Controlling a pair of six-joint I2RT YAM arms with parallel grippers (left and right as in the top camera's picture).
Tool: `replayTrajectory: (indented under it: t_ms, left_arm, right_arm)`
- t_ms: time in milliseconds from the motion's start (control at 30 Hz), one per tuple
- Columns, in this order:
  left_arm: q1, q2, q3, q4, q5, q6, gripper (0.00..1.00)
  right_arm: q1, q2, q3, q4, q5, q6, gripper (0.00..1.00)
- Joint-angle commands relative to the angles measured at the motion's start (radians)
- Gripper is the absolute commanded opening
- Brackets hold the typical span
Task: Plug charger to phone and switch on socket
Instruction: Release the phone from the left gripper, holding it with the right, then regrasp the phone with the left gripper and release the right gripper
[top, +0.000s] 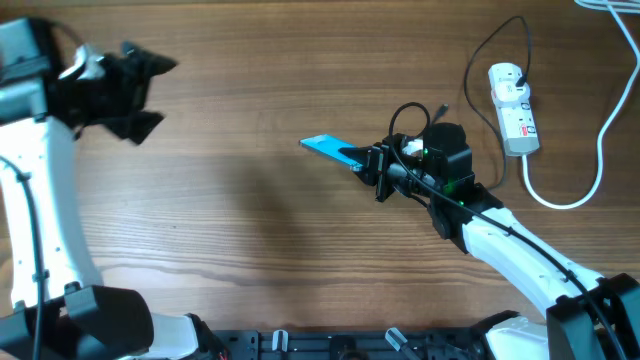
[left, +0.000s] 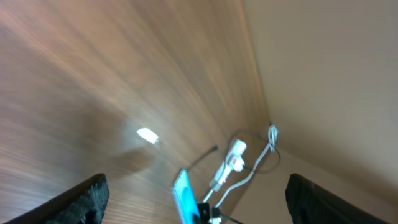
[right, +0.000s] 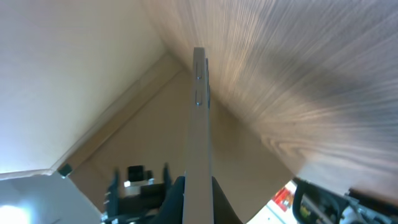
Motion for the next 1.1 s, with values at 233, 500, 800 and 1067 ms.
replayTrajectory:
  t_ms: [233,500,800,1067]
  left_arm:
    - [0.231,-0.016,0.013,-0.23,0.005,0.174,1.0]
    - [0.078,-0.016,0.003,-0.291,0.161,0.356,0.96]
    - [-0.22,-0.016,-0.062,-0.246,0.218,0.367,0.79]
    - [-0.428,-0.016,-0.271,0.103,0.225,-0.053,0.73]
  right_arm:
    - [0.005,-0.005,0.014,0.526,-0.057,0.066,0.04]
    - [0.005,-0.005,0.014,0.268,-0.109,0.066,0.04]
    - [0.005,-0.005,0.014,0.224,-0.097,0.067,0.04]
    - [0.005,-0.005,0.014,0.217,-0.082,0.066,0.04]
